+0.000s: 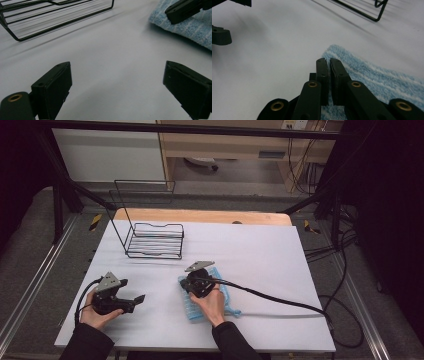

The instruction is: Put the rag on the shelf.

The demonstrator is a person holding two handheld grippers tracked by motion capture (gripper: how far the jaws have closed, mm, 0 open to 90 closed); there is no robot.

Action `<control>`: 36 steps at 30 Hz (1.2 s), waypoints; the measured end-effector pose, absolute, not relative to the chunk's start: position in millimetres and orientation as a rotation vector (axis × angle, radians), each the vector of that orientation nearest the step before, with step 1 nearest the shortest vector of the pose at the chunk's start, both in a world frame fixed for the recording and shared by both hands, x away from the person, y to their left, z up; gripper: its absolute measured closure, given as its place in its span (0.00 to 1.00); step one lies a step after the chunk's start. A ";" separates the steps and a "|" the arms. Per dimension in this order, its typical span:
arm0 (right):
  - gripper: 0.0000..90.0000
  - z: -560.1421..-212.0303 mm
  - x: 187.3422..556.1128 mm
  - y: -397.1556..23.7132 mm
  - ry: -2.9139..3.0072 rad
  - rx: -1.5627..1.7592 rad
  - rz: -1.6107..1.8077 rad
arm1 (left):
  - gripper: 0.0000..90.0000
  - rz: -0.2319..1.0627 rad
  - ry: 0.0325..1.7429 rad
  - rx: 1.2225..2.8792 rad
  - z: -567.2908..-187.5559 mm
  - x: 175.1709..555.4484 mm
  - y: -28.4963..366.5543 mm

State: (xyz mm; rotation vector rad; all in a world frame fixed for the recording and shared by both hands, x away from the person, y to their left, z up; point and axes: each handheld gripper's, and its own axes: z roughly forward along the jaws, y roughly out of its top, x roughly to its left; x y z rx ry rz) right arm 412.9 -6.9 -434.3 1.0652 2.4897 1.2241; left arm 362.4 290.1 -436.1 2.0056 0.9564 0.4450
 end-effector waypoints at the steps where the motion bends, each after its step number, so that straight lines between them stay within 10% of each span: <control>1: 0.95 -436.9 413.6 -5.3 2.492 1.066 1.221 | 0.10 0.444 0.956 2.006 -436.2 362.3 289.9; 15: 0.35 -405.4 411.7 -31.9 2.443 1.001 1.360 | 0.09 0.419 0.972 2.031 -434.1 359.8 270.5; 36: 0.40 -437.5 380.4 -144.5 2.463 1.165 1.249 | 0.37 0.238 0.942 2.079 -431.0 339.1 152.8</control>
